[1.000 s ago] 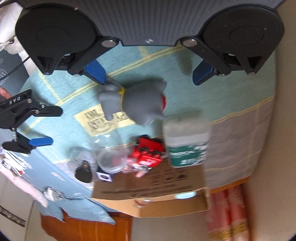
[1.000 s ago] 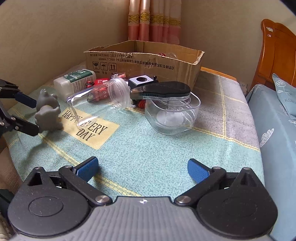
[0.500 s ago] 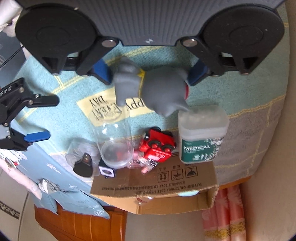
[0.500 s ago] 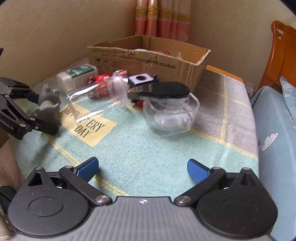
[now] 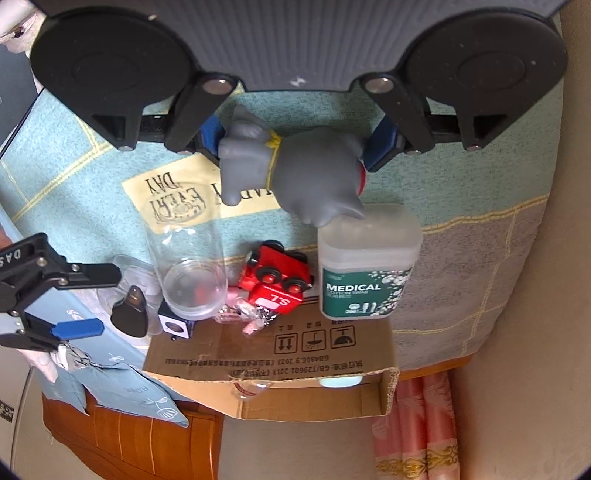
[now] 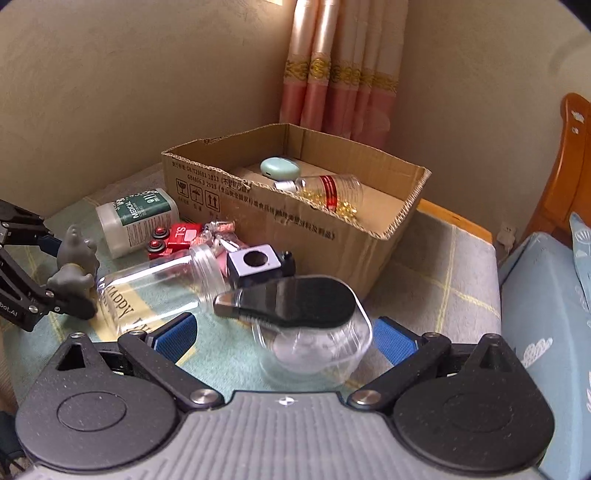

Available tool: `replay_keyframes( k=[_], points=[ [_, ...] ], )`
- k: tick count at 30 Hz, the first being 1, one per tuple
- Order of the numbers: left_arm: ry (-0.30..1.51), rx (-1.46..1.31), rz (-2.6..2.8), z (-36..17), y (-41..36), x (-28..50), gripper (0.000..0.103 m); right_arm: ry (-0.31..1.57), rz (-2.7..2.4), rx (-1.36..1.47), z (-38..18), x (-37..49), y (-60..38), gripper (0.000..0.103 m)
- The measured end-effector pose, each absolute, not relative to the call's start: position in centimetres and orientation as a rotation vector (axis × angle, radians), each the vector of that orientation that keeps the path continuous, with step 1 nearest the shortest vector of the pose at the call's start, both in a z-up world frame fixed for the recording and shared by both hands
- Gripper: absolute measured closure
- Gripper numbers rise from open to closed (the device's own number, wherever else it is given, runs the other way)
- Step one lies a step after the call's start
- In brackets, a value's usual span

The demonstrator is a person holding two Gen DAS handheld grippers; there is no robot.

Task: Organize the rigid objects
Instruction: 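Grasp the grey cat figurine with the left gripper while the right grasps the glass bowl, then carry the cat into the box with the left gripper while the right carries the bowl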

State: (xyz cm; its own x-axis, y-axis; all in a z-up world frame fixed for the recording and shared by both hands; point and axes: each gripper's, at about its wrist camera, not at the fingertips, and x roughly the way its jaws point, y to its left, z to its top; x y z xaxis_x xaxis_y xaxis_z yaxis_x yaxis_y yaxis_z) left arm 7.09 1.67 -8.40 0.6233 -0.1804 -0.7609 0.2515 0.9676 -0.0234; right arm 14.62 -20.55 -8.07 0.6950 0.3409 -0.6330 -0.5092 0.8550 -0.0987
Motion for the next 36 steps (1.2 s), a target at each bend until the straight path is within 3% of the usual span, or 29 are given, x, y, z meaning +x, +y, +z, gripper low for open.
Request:
replay_keyframes(
  k=[10,15,29,31,32,34,36],
  points=[
    [0.867,0.088,-0.258,-8.4,1.7,7.4,0.027,0.640,0.530,-0.343,-8.8,16.4,-19.5,0.000],
    [0.870,0.085,-0.259,-8.4,1.8,7.5,0.027,0.642,0.532,-0.371,-8.8,16.6,-19.2,0.010],
    [0.891,0.111,-0.300,-6.1,0.9,6.8,0.029,0.656,0.529,-0.356,-7.2,16.0,-19.8,0.010],
    [0.880,0.127,-0.301,-5.3,0.6,6.6,0.046,0.654,0.527,-0.353,-6.8,15.9,-19.8,0.010],
    [0.877,0.137,-0.300,-5.0,0.6,6.6,0.059,0.649,0.524,-0.354,-6.6,15.8,-19.9,0.010],
    [0.868,0.141,-0.306,-4.5,0.6,6.6,0.060,0.642,0.520,-0.361,-6.3,15.7,-19.8,0.010],
    [0.874,0.142,-0.300,-4.7,0.6,6.7,0.052,0.635,0.515,-0.363,-6.2,15.6,-19.8,0.010]
  ],
)
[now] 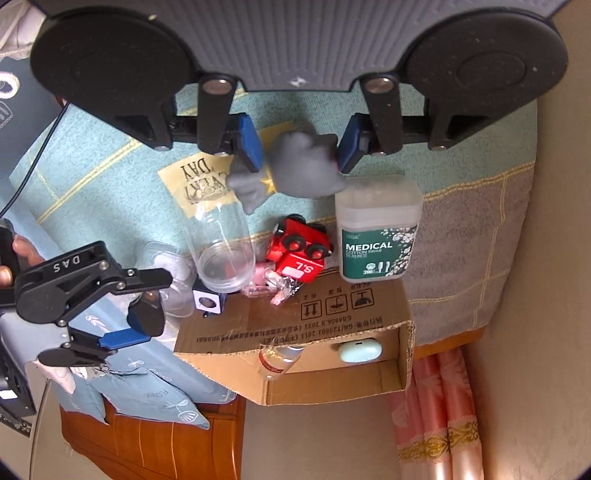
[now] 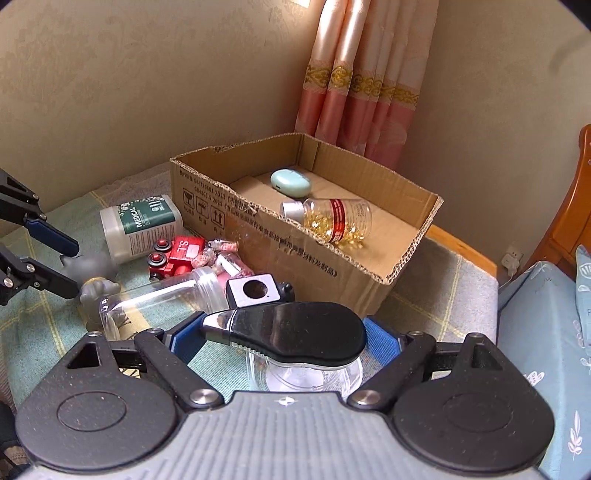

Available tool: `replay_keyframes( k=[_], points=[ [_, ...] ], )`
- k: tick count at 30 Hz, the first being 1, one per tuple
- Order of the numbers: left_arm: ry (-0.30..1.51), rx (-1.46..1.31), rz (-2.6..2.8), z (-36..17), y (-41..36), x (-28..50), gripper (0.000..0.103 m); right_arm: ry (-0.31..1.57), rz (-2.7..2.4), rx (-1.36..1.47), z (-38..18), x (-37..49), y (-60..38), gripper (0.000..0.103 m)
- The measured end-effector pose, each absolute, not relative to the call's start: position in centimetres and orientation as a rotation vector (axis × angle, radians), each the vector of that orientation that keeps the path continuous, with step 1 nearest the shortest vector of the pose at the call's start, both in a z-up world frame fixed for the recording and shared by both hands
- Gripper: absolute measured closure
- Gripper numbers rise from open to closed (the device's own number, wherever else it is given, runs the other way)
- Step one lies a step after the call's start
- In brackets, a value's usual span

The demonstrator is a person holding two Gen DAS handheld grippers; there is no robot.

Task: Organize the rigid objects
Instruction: 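Carry the cat into the box with the left gripper while the right carries the bowl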

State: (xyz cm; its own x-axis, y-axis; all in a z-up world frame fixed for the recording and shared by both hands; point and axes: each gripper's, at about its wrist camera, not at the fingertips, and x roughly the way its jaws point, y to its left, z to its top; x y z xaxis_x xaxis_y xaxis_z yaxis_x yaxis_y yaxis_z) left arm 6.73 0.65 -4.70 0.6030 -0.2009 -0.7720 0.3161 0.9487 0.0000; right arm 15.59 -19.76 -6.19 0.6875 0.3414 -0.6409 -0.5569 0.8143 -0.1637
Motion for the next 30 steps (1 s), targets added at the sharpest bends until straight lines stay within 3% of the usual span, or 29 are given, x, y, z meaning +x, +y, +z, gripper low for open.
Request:
replay_keyframes(
  k=[1,3,5,24,30],
  points=[
    [0.894,0.146,-0.290,-5.0,0.6,6.8,0.048,0.635,0.514,-0.359,-6.2,15.5,-19.8,0.010],
    [0.903,0.149,-0.280,-5.4,0.6,6.4,0.027,0.632,0.514,-0.345,-6.0,15.3,-19.8,0.010],
    [0.882,0.144,-0.279,-5.5,0.5,5.9,0.015,0.631,0.518,-0.336,-6.0,14.9,-19.9,0.010],
    [0.956,0.079,-0.253,-7.8,0.9,8.4,0.014,0.625,0.503,-0.337,-5.7,14.6,-20.1,0.010],
    [0.928,0.069,-0.271,-8.1,-0.5,9.6,0.023,0.612,0.499,-0.337,-5.4,15.1,-19.7,0.010]
  ],
)
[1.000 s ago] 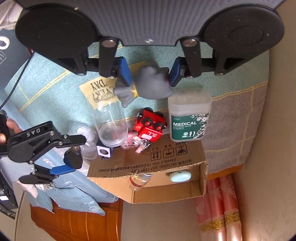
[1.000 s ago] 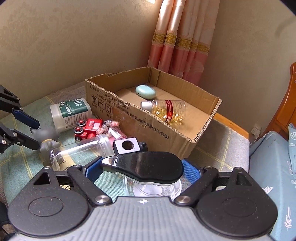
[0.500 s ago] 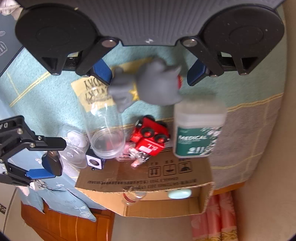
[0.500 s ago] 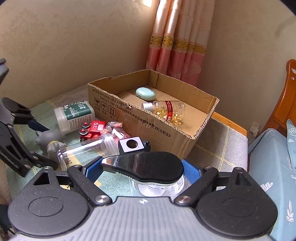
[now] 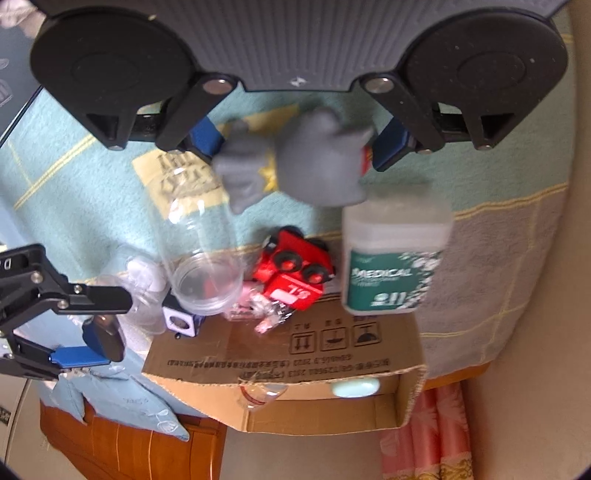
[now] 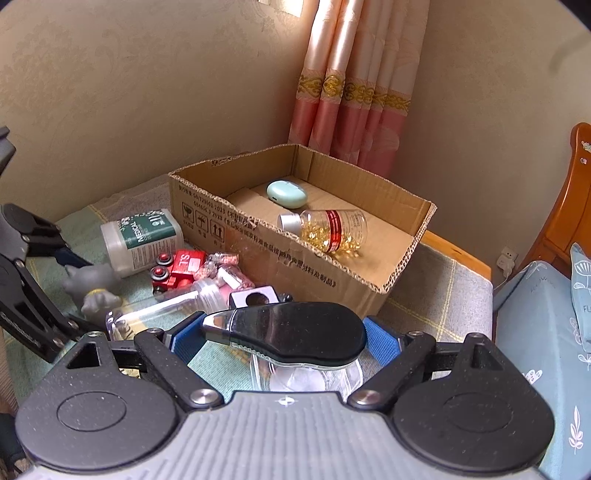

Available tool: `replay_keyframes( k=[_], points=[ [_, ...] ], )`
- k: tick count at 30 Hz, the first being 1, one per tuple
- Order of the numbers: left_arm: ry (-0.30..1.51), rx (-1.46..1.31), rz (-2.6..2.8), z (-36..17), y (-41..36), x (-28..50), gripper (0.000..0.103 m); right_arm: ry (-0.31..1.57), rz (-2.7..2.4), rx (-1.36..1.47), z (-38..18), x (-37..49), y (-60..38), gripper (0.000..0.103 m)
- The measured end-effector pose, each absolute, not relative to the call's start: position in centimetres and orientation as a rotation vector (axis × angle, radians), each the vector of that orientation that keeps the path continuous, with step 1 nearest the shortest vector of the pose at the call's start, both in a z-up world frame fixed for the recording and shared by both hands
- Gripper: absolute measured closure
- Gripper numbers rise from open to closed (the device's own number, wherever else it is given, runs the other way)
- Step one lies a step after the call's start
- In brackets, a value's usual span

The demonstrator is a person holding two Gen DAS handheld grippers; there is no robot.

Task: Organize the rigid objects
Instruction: 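Carry the cat into the box with the left gripper while the right carries the bowl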

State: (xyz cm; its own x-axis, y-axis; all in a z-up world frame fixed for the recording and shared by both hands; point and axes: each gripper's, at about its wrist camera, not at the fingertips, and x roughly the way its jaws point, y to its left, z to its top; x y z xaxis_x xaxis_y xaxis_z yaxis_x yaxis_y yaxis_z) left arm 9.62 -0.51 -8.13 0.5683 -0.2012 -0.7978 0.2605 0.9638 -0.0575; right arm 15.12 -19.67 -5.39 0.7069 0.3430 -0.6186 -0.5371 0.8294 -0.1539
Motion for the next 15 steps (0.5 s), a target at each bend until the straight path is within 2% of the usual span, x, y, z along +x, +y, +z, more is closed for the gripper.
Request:
replay_keyframes(
  k=[3,9,15],
  points=[
    [0.924,0.061,-0.285,-7.9,-0.4,9.8,0.030,0.603,0.497,-0.338,-5.1,15.1,-19.7,0.010],
    [0.928,0.048,-0.282,-7.0,0.7,8.9,0.031,0.588,0.488,-0.339,-4.6,15.6,-19.8,0.010],
    [0.915,0.071,-0.274,-3.7,0.8,8.1,0.030,0.565,0.495,-0.342,-3.5,17.0,-19.7,0.010]
  ],
)
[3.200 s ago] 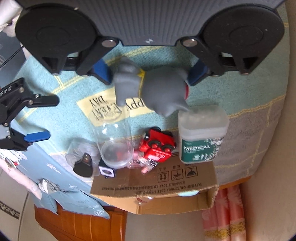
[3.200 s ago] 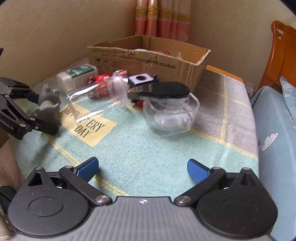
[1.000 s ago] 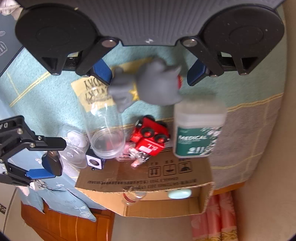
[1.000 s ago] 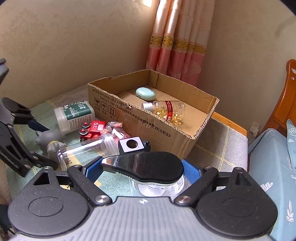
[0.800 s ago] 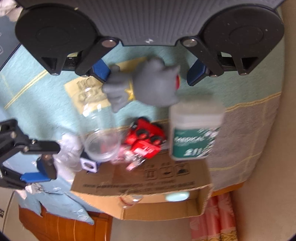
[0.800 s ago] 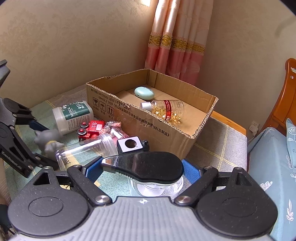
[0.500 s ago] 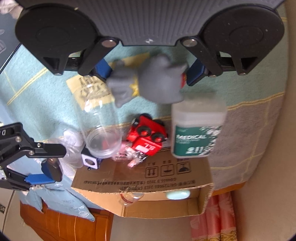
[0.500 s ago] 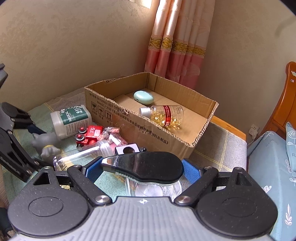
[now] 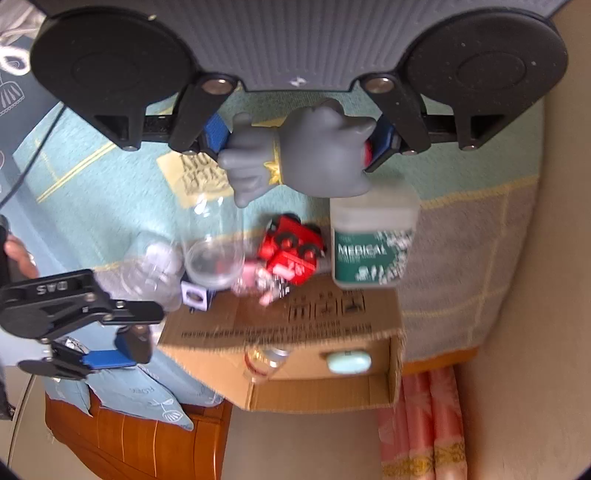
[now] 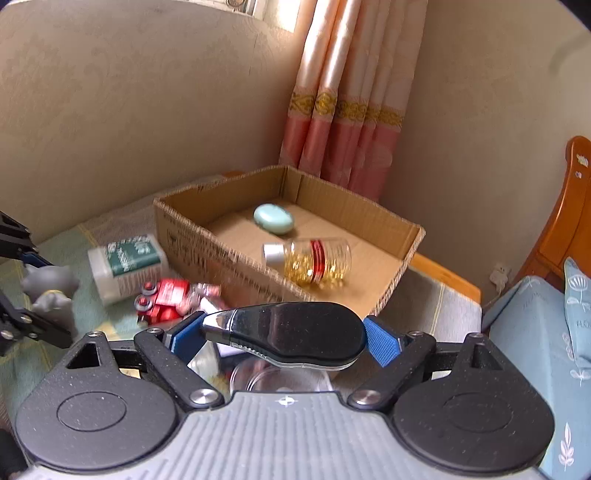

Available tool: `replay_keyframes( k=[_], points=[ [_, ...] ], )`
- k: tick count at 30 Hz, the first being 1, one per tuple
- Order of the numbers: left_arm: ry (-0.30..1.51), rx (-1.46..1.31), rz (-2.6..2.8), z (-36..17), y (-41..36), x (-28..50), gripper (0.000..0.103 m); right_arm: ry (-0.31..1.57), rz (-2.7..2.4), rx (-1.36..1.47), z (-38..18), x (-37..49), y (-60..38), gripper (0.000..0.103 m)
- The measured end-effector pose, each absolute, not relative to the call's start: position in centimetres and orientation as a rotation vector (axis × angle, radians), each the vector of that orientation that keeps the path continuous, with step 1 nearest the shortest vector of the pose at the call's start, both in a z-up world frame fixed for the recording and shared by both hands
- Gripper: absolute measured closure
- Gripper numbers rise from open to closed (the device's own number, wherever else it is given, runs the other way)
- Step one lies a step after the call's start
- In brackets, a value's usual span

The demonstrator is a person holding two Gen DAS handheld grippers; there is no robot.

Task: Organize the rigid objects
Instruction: 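Carry the cat into the box with the left gripper while the right carries the bowl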

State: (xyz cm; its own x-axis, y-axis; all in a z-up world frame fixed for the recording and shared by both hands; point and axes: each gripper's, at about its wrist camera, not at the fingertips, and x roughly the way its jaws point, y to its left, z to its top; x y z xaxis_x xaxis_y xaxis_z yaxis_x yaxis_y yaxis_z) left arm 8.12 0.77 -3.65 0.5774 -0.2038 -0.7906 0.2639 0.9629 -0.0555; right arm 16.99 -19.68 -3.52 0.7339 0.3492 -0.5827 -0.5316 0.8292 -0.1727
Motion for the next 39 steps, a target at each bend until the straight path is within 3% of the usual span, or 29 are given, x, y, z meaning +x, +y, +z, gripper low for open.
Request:
replay_keyframes(
  k=[11,19,22,23,24,39],
  points=[
    [0.747,0.144,-0.252,3.4,0.1,15.0,0.030,0.591,0.476,-0.270,-1.0,22.4,-19.4,0.010],
    [0.779,0.188,-0.255,2.7,-1.4,24.4,0.030,0.634,0.444,-0.204,0.0,26.2,-19.6,0.010],
    [0.774,0.174,-0.246,1.8,-1.6,26.3,0.025,0.639,0.440,-0.213,0.2,26.9,-19.4,0.010],
    [0.775,0.170,-0.234,1.5,-1.5,26.8,0.017,0.641,0.436,-0.218,0.2,27.2,-19.3,0.010],
    [0.773,0.168,-0.219,1.2,-1.4,26.9,0.013,0.646,0.432,-0.220,0.2,27.6,-19.2,0.010],
    [0.753,0.162,-0.112,2.0,0.3,21.2,0.010,0.808,0.378,-0.168,-0.3,37.1,-17.4,0.010]
  ],
)
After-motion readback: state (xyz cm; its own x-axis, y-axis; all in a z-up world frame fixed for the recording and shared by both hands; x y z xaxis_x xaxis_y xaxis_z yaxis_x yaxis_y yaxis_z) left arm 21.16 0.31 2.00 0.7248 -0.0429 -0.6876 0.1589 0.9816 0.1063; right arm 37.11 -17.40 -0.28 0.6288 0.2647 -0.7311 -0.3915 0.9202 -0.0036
